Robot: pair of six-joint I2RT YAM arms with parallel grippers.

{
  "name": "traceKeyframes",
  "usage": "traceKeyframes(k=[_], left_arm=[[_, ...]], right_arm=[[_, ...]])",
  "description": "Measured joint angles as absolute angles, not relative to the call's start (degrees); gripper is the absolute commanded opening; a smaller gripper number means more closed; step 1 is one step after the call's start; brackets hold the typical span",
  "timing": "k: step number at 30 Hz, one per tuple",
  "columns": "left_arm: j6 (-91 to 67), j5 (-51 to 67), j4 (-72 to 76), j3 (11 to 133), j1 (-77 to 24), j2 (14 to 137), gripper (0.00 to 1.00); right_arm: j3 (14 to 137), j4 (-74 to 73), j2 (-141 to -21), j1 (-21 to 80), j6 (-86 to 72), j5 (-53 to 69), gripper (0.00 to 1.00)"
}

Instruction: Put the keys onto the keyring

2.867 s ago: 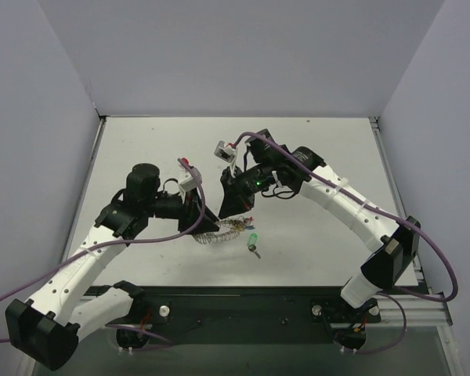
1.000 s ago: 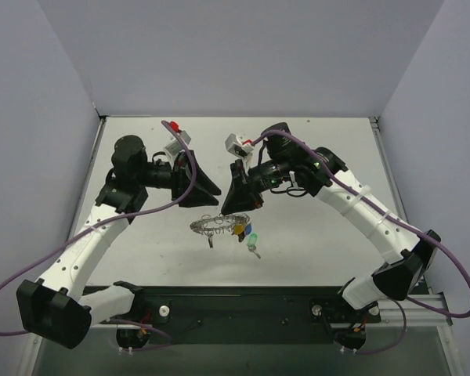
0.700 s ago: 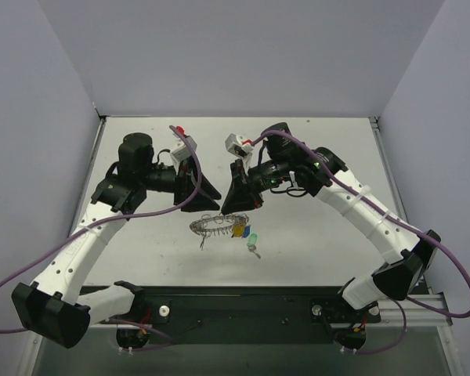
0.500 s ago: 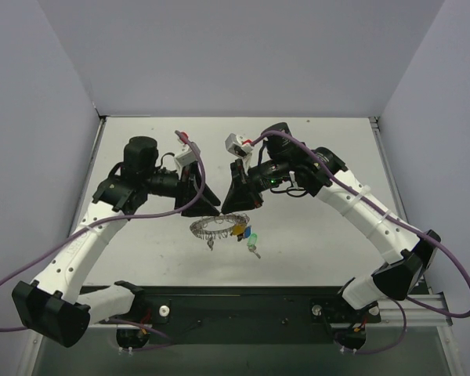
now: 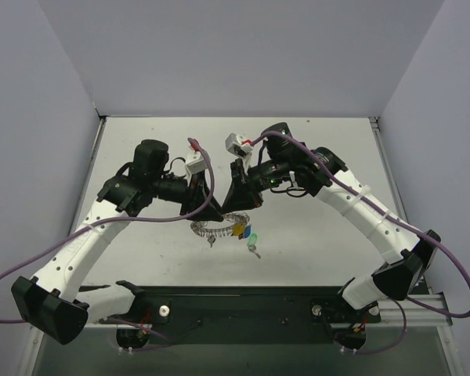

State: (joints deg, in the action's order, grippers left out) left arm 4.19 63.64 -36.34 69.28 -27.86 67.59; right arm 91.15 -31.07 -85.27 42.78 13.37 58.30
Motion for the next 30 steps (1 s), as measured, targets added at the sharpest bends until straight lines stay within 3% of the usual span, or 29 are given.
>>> traceKeyframes(k=[2,3,6,10,12,13,16,20,23,30], left_arm=[[3.7,63.33,-36.14,69.28,-28.23,67.59,0.24],[3.53,63.2,-35.83,69.28,-28.47,67.59,0.14],[2.68,62.96,-34.65,69.28,-28.73,67.57,0.0],[1.69,62.08,-33.39,69.08,-28.88,67.51,0.0],[1.28,61.69,-32.27,68.38,-28.97,67.18,0.0],[0.78,61.45,-31.51,67.85,-29.04,66.83,0.0],[-0.43,60.05,-28.95,65.89,-29.3,65.39,0.0],[-2.46,58.65,-25.04,62.48,-29.32,63.02,0.0],[-4.27,57.89,-21.23,59.75,-29.32,60.66,0.0],[-9.19,56.73,-8.6,52.69,-29.32,53.6,0.0]], right_arm=[[91.15,-31.09,-85.27,42.78,13.34,58.17,0.0],[91.15,-31.09,-85.27,42.78,13.34,58.15,0.0],[91.15,-31.16,-85.27,42.7,13.28,57.93,0.0],[91.15,-31.24,-85.27,42.39,13.15,57.98,0.03],[91.15,-31.33,-85.27,42.35,13.17,57.76,0.17],[91.15,-31.4,-85.27,42.35,13.15,57.71,0.32],[91.13,-30.44,-85.14,42.35,12.75,57.69,0.54],[87.09,-25.45,-82.21,41.89,11.16,57.3,0.7],[80.49,-20.08,-76.27,39.77,8.51,57.3,0.73],[77.67,-14.0,-71.68,37.76,4.86,58.08,0.61]])
